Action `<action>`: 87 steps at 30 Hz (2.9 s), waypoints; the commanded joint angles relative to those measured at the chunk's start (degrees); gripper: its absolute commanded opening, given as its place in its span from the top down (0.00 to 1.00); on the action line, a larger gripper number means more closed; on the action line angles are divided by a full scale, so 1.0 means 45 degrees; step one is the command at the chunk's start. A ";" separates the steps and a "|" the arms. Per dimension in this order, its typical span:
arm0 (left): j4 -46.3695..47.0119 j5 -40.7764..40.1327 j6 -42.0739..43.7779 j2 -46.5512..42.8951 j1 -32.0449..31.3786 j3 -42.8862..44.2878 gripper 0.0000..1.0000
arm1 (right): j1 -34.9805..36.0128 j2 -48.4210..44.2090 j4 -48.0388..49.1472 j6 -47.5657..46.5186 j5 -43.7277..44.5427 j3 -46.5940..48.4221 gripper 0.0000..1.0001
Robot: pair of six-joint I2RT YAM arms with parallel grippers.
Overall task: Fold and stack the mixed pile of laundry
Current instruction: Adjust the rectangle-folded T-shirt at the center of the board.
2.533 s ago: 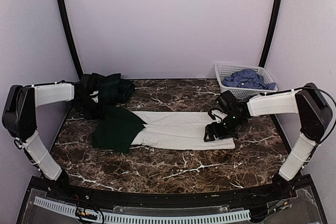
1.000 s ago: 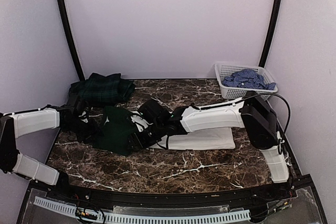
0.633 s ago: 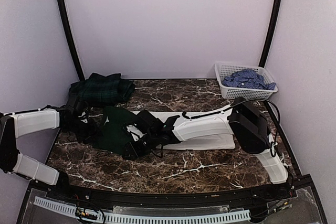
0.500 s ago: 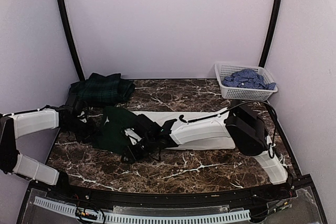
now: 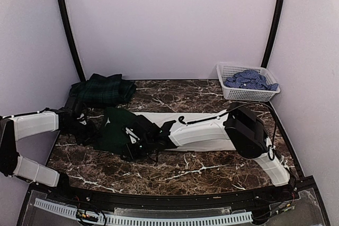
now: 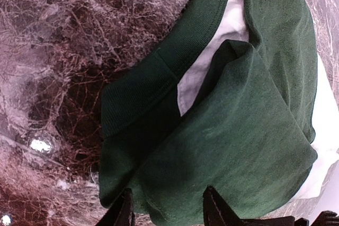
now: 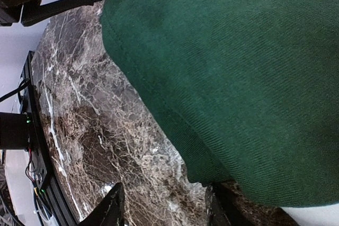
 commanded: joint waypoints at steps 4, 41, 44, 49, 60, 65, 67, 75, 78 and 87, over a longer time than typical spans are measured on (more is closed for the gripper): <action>0.0064 -0.0028 0.0082 -0.0204 0.0099 -0.0160 0.57 | 0.0042 -0.0088 -0.0802 0.0619 0.1435 -0.0055 0.52; 0.1656 0.0694 -0.0167 0.0408 0.0106 -0.0911 0.77 | 0.0054 -0.0542 -0.0241 0.0077 0.1397 0.0447 1.00; 0.1692 0.0847 -0.0230 0.0160 0.0089 -0.0730 0.87 | -0.0019 -0.0665 -0.0324 0.0021 0.1301 0.0576 1.00; 0.0748 0.0816 -0.0146 -0.0698 0.0105 0.0001 1.00 | -0.0220 -0.1079 -0.0318 0.0078 0.1028 0.0565 1.00; 0.0742 0.1086 0.0076 -0.0310 0.0104 0.1395 1.00 | -0.1320 -0.2019 -0.0015 0.0164 0.0258 0.0206 1.00; 0.2190 0.1353 0.0076 0.0900 0.0089 0.2127 1.00 | -0.2082 -0.1827 0.0095 -0.0117 -0.0012 0.0361 1.00; 0.2738 0.1422 0.0132 0.1593 0.0089 0.2540 1.00 | -0.2395 -0.1594 0.0076 -0.0257 -0.0155 0.0595 1.00; 0.4326 0.2252 0.0067 0.4518 0.0105 0.4344 1.00 | -0.3715 -0.0709 -0.0016 -0.0678 -0.0724 0.1689 1.00; 0.4726 0.2254 0.0041 0.5111 0.0107 0.4715 1.00 | -0.4044 -0.0399 -0.0059 -0.0714 -0.1020 0.2059 1.00; 0.3140 0.1804 0.0680 0.5537 0.0087 0.4950 0.99 | -0.4124 -0.0213 0.0583 -0.0088 -0.2403 0.1093 1.00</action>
